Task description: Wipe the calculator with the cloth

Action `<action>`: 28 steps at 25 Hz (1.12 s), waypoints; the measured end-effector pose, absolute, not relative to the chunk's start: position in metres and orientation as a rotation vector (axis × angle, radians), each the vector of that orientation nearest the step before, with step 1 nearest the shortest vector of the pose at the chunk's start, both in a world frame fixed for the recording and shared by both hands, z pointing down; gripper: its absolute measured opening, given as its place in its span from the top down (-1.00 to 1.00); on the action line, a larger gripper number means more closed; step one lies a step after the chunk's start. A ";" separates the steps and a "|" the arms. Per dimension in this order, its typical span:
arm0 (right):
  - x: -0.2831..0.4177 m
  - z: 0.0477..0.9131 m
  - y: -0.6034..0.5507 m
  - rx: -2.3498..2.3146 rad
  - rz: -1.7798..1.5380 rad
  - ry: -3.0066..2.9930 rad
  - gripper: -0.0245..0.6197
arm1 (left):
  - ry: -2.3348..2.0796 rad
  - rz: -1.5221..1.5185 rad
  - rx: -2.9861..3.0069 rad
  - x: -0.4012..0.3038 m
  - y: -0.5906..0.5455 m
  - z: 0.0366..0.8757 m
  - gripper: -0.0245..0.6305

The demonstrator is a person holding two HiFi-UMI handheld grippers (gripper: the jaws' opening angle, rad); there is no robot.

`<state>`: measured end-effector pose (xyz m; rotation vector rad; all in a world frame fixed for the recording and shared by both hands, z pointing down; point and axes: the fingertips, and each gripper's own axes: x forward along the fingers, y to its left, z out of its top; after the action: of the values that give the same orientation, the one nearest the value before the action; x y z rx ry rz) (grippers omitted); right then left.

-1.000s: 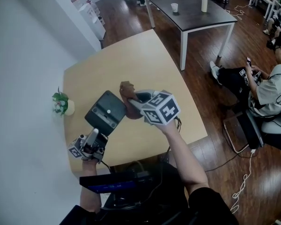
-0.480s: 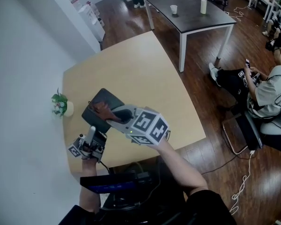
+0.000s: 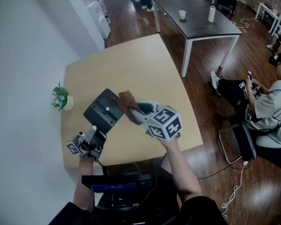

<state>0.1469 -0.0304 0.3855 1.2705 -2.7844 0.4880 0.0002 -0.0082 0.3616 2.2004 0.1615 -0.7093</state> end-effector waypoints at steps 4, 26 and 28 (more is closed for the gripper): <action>0.158 0.359 -0.036 1.313 0.373 -2.778 0.71 | 0.153 -0.674 2.201 0.000 -0.009 0.367 0.78; 0.078 0.338 -0.008 0.793 0.153 -2.716 0.71 | 0.053 -0.597 2.298 -0.011 -0.023 0.397 0.78; 0.083 0.308 -0.039 0.935 0.077 -2.741 0.71 | 0.068 -0.577 2.314 -0.008 -0.021 0.398 0.78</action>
<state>0.0826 -0.0392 0.3079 0.9355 -2.7414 0.0767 -0.0078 -0.0209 0.3978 2.3135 0.0685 -0.5767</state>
